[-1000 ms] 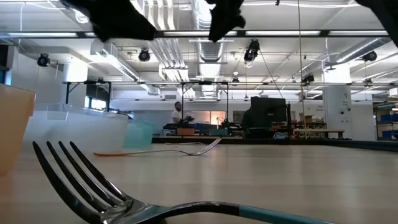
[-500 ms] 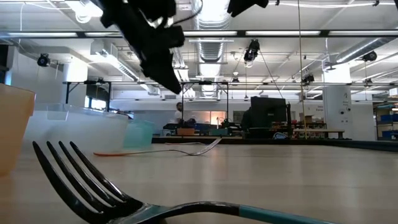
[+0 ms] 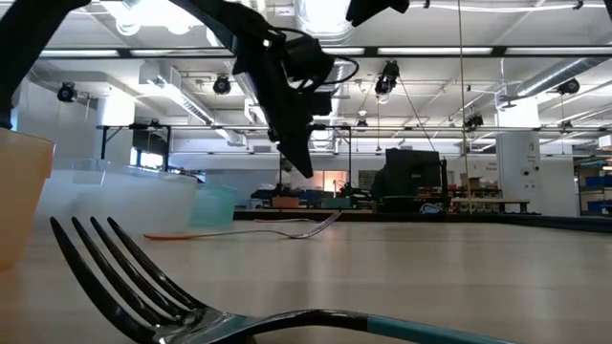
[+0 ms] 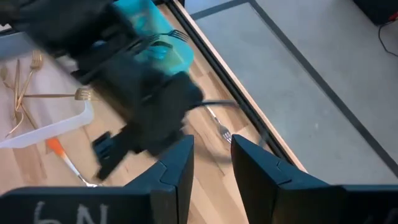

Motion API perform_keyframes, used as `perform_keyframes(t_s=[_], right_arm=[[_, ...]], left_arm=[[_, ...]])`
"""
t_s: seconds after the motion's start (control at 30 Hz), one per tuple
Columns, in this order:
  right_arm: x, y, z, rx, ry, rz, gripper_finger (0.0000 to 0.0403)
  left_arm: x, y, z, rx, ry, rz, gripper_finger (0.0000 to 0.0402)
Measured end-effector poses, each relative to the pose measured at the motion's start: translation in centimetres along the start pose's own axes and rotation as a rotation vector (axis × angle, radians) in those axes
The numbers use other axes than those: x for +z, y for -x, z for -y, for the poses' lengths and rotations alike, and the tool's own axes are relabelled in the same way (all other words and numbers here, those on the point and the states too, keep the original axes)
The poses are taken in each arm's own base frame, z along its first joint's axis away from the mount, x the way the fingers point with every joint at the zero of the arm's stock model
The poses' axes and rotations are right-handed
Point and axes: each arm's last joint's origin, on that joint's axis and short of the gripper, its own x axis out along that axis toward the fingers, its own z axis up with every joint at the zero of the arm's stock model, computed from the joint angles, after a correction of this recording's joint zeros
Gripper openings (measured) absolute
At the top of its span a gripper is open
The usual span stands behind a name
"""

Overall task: Sort silverware by color (type)
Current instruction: Put the orange fork into the orange bin

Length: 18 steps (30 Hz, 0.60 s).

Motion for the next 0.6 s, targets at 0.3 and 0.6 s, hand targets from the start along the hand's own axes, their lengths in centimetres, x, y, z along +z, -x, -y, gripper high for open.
perform_keyframes(t_s=[0.3,0.6], right_arm=[[0.0,-0.4,-0.1,-0.001,0.003,-0.009,0.0102],[0.0,-0.4,-0.1,-0.002,0.003,-0.011,0.0093]], left_arm=[[1.0,-1.5,-5.2,0.015,0.113,0.063,0.016],[0.4,-4.0,-7.6,0.006,0.113,-0.086,0.0236]])
